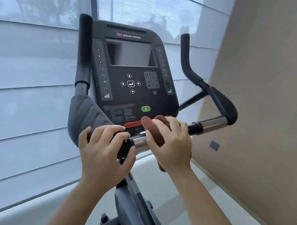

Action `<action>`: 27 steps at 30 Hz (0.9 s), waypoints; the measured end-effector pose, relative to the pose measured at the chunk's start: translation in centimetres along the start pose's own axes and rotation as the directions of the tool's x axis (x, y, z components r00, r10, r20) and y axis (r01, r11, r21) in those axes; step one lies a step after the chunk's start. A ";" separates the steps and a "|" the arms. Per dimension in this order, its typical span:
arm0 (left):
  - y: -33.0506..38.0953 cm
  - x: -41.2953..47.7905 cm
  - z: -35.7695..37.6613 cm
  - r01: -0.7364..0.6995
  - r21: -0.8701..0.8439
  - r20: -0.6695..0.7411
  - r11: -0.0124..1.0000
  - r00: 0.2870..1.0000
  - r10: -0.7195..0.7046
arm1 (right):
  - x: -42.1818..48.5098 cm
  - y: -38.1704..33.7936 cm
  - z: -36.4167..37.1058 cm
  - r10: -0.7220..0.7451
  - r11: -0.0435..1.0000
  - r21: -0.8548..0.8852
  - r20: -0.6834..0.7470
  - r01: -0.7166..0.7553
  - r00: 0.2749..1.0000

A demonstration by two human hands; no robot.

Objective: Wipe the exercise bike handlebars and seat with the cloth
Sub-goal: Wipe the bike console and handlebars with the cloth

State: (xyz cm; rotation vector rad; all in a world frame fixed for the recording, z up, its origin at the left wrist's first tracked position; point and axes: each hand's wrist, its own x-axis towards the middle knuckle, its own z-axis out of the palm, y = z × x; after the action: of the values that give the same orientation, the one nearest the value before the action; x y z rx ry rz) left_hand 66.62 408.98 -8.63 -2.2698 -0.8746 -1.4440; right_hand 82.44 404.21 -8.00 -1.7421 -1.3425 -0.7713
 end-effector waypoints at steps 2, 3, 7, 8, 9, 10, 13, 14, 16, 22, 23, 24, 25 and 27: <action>1.0 -0.2 0.3 -0.056 0.013 0.006 0.998 0.998 0.056 | 0.5 2.1 0.0 -0.005 1.000 -0.025 -0.018 0.005 1.000; 1.4 -0.3 0.4 -0.066 0.020 0.006 0.998 0.998 0.066 | 0.8 3.1 0.0 0.022 0.999 -0.029 -0.025 -0.023 0.999; 2.8 -0.3 0.9 -0.016 0.041 -0.010 0.999 1.000 0.017 | 1.1 4.9 0.2 0.134 0.989 0.066 -0.044 -0.131 0.990; 3.2 -0.2 1.1 -0.011 0.046 -0.009 0.999 1.000 0.011 | 0.9 4.5 0.3 0.121 0.990 0.078 -0.047 -0.117 0.992; 3.6 -0.1 1.3 -0.012 0.051 -0.002 0.999 1.000 0.012 | 0.5 4.0 0.5 0.086 0.993 0.081 -0.049 -0.082 0.995; 4.2 0.1 1.6 -0.016 0.052 0.007 0.999 1.000 0.016 | 0.3 3.6 0.6 0.036 0.996 0.084 -0.050 -0.031 0.998; 5.9 0.7 2.5 -0.032 -0.001 0.053 0.999 0.998 0.032 | 0.9 5.1 0.5 -0.106 0.989 0.102 -0.054 0.111 0.993; 6.4 0.9 2.8 -0.034 -0.031 0.074 0.999 0.997 0.036 | 1.4 6.4 0.4 -0.114 0.989 0.085 -0.059 0.119 0.992; 7.3 1.2 3.2 -0.028 -0.069 0.123 0.997 0.992 0.037 | 2.2 8.8 0.3 -0.070 0.997 0.025 -0.056 0.071 0.996; 9.3 2.3 4.6 -0.042 -0.117 0.201 0.992 0.978 0.065 | 3.4 11.8 -0.5 -0.131 0.991 -0.021 -0.007 0.131 0.991; 9.7 2.7 5.0 -0.051 -0.133 0.199 0.990 0.977 0.077 | 3.7 12.4 -0.9 -0.130 0.992 -0.008 0.001 0.130 0.992; 10.1 3.0 5.5 -0.062 -0.139 0.198 0.988 0.976 0.089 | 4.2 13.2 -1.2 -0.108 0.994 0.004 0.001 0.108 0.994; 10.5 3.3 6.1 -0.071 -0.136 0.200 0.988 0.975 0.097 | 4.6 14.2 -1.4 -0.074 0.997 0.007 0.002 0.073 0.997; 11.0 3.7 7.4 -0.075 -0.103 0.207 0.992 0.974 0.095 | 5.4 16.3 -1.8 0.011 1.000 -0.006 0.037 -0.011 0.999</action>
State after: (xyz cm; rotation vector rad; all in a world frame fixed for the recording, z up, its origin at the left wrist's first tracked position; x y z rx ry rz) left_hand 79.98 405.85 -7.90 -2.5346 -0.7712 -1.2482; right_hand 99.57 403.21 -6.23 -1.7748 -1.3553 -0.7414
